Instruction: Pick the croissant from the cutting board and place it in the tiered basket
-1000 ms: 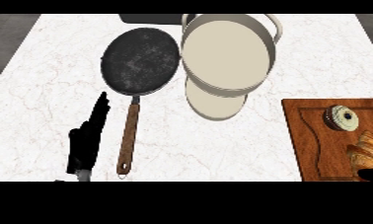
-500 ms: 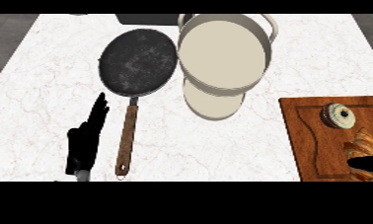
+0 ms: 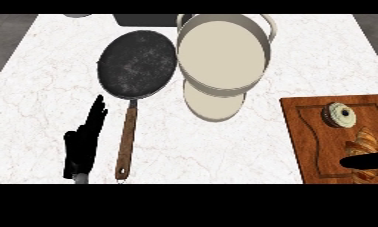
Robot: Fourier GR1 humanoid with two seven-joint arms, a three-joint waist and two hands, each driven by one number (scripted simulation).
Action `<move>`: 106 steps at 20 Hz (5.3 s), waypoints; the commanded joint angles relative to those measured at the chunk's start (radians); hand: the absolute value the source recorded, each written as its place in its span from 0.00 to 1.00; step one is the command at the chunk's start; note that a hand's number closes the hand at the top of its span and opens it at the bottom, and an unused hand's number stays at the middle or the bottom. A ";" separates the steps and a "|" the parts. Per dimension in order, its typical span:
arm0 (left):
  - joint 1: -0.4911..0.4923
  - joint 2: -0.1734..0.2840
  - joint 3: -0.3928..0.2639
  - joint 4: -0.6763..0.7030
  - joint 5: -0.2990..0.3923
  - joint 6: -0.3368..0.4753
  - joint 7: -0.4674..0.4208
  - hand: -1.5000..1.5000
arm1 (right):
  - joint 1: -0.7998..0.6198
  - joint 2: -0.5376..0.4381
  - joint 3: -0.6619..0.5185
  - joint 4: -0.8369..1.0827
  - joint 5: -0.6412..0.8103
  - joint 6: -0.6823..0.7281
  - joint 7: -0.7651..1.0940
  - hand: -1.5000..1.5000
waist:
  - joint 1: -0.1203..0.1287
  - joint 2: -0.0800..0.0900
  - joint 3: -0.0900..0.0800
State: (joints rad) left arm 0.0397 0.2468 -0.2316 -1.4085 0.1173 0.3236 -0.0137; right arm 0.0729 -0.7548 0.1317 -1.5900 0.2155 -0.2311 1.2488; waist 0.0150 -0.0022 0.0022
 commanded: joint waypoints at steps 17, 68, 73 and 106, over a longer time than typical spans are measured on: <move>-0.001 -0.037 0.028 0.082 -0.036 -0.008 -0.010 0.50 | -0.123 0.158 -0.003 0.111 0.123 0.013 0.128 1.00 | -0.014 0.003 -0.003; 0.002 -0.068 0.038 0.030 -0.094 -0.039 0.038 0.50 | -0.930 -0.117 0.004 -0.405 -0.182 0.357 -0.110 1.00 | 0.019 0.007 -0.006; 0.034 -0.103 0.040 0.054 -0.096 -0.027 0.009 0.50 | -0.979 0.028 0.109 -0.282 -0.078 0.359 -0.199 1.00 | 0.009 0.006 -0.004; 0.040 -0.115 0.082 0.056 -0.125 -0.055 -0.010 0.50 | -0.897 0.567 -0.103 0.187 0.015 -0.008 -0.661 0.00 | -0.015 0.003 -0.002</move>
State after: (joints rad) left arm 0.0573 0.1560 -0.1448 -1.4133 0.0061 0.2574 0.0004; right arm -0.8571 -0.1723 0.0980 -1.3739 0.2576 -0.2121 0.6463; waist 0.0086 -0.0081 0.0026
